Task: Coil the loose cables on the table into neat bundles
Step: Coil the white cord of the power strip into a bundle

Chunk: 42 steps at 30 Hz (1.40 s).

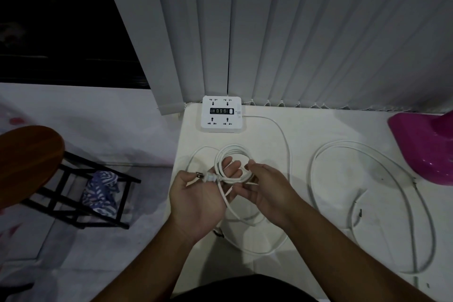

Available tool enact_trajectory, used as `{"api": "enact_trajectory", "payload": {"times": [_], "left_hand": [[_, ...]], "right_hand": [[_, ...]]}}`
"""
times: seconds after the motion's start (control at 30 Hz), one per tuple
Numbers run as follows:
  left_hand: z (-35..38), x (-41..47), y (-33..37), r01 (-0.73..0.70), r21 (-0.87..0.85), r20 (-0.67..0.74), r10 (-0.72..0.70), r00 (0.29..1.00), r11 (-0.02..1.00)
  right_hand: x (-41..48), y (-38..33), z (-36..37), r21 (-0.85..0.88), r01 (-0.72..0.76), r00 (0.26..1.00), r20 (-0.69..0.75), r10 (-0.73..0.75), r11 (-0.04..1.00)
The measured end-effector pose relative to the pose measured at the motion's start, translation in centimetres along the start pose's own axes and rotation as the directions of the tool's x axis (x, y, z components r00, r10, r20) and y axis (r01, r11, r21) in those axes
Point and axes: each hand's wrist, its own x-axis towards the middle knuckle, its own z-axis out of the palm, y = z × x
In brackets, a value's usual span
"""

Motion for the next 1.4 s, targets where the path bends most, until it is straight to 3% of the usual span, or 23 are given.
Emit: {"api": "enact_trajectory", "payload": {"times": [0.2,0.4,0.53,0.63,0.73,0.9,0.97,1.07,1.17,1.3,1.4], "left_hand": [[0.9,0.7,-0.4,-0.093,0.182,-0.208,0.131,0.969,0.979],[1.0,1.9,0.3,-0.003,0.299,-0.43,0.138,0.892,0.954],[1.4,1.9,0.9,0.111,0.399,-0.421,0.074,0.904,0.91],[2.0,1.8,0.9,0.148,0.501,-0.397,0.074,0.915,0.853],[2.3,1.6,0.8,0.14,0.465,-0.352,0.037,0.935,0.874],[1.4,0.6,0.1,0.199,0.647,-0.365,0.07,0.928,0.736],[1.2,0.4,-0.5,0.19,0.615,-0.382,0.078,0.921,0.765],[1.3,0.8,-0.6,0.122,0.423,-0.404,0.066,0.913,0.898],[1.3,1.6,-0.7,0.097,0.356,-0.465,0.086,0.881,0.929],[1.4,2.0,-0.5,0.058,0.435,-0.5,0.188,0.845,0.898],[1.8,2.1,0.0,0.158,0.635,-0.504,0.251,0.826,0.756]], "right_hand": [[-0.3,0.6,-0.6,-0.039,-0.03,0.999,-0.023,0.029,0.999],[-0.3,0.0,-0.7,-0.235,-0.014,0.999,0.038,0.023,0.972],[0.0,-1.0,-0.2,-0.162,0.023,0.991,0.135,-0.001,0.986],[0.3,-1.0,0.3,-0.321,0.058,0.993,0.113,-0.023,0.945],[0.8,-0.6,0.4,-0.371,0.1,0.995,0.063,-0.082,0.923],[1.0,-0.2,-0.2,-0.024,0.081,0.997,0.003,-0.081,0.996],[1.2,-0.1,-0.5,0.04,0.079,0.997,-0.011,-0.078,0.996],[1.1,0.6,-0.8,-0.009,0.081,0.997,0.006,-0.081,0.997],[1.0,1.0,-1.0,0.035,0.044,0.999,0.028,-0.045,0.998],[1.0,0.3,-0.9,-0.036,0.055,0.998,0.036,-0.053,0.998],[0.8,-0.5,-0.6,-0.207,0.103,0.989,0.129,-0.077,0.973]]}}
